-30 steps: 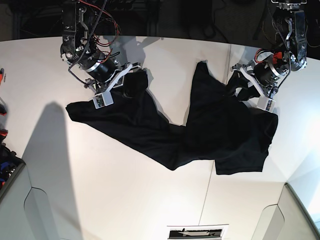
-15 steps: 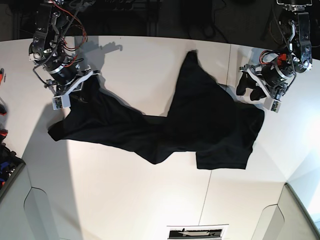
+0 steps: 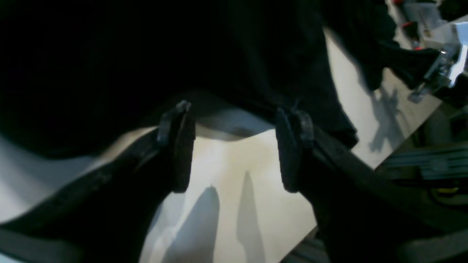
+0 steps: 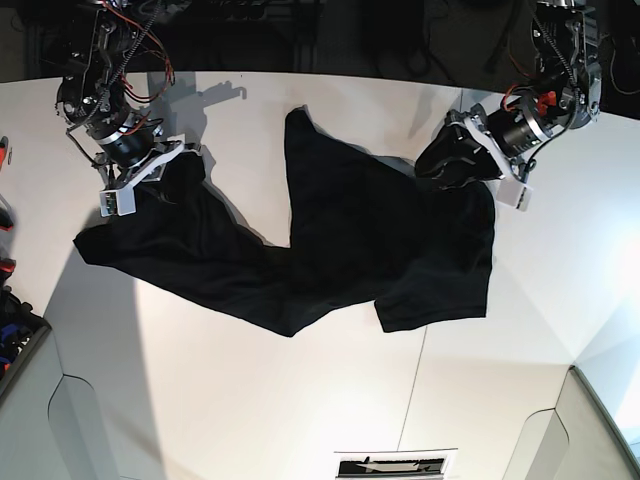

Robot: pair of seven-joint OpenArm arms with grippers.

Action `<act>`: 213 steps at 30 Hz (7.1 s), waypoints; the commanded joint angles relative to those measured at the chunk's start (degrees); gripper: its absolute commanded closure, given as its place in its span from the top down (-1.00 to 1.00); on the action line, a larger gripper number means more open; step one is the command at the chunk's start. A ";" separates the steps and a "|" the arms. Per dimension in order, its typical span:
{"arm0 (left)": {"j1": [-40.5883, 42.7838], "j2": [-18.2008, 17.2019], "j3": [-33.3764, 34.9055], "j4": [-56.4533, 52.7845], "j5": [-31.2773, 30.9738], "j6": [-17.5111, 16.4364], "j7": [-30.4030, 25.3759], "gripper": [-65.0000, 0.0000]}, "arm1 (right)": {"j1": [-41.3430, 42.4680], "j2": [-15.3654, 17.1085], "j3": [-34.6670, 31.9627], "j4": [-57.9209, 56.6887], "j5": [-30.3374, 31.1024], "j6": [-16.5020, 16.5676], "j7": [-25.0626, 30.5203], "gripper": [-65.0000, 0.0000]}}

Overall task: Layout the t-shirt on the table in an organized manner, then fold the t-shirt properly
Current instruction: 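Lift the stretched shirt with both grippers and shake it out, then lay the shirt down and regrasp its edge with the right gripper, then pull the shirt edge with the right gripper to spread it flat, then grasp the shirt fabric near the middle with the left gripper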

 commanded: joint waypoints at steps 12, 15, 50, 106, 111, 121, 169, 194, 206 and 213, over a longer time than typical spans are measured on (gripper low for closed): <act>-0.52 2.08 1.66 0.55 11.82 6.25 -9.01 0.16 | 0.61 -0.94 -0.61 0.70 0.24 0.44 0.63 -1.00; -0.79 2.12 4.11 0.55 12.35 6.82 -9.07 0.16 | 0.61 -0.98 -0.61 0.70 0.26 0.44 0.44 -1.00; -1.49 -20.04 -18.69 8.37 2.34 -1.13 -4.76 -1.00 | 5.53 9.55 4.13 0.70 -8.52 -3.08 0.39 -1.00; -29.09 -37.70 -20.92 8.09 -4.24 -1.13 -1.01 -1.00 | 21.11 5.29 9.07 2.36 6.60 0.52 -6.82 -1.00; -19.74 -35.93 -20.92 8.09 -15.10 -1.13 9.31 -1.00 | 19.71 5.27 9.53 2.32 3.02 0.63 -8.26 -1.00; 3.91 -26.82 -20.92 8.09 -19.96 -1.13 14.62 -0.97 | 13.46 5.27 9.55 2.32 9.11 0.63 -8.50 0.37; 21.38 -9.33 -33.22 8.07 -4.79 0.66 3.43 0.20 | 13.18 1.60 6.36 -11.02 1.95 2.36 -4.59 -1.00; 10.84 -9.38 -12.39 -3.54 8.74 2.64 -4.98 0.20 | 18.53 1.62 6.36 -14.95 0.92 2.36 -2.43 -1.00; 10.95 -9.40 -16.61 10.03 -5.49 -1.13 -1.84 -1.00 | 18.53 1.46 6.36 -14.95 1.77 2.36 -3.02 -1.00; 8.81 -11.17 -16.65 22.64 -5.40 -1.13 -1.64 -1.00 | 18.62 1.44 6.36 -14.95 1.99 2.36 -2.49 -1.00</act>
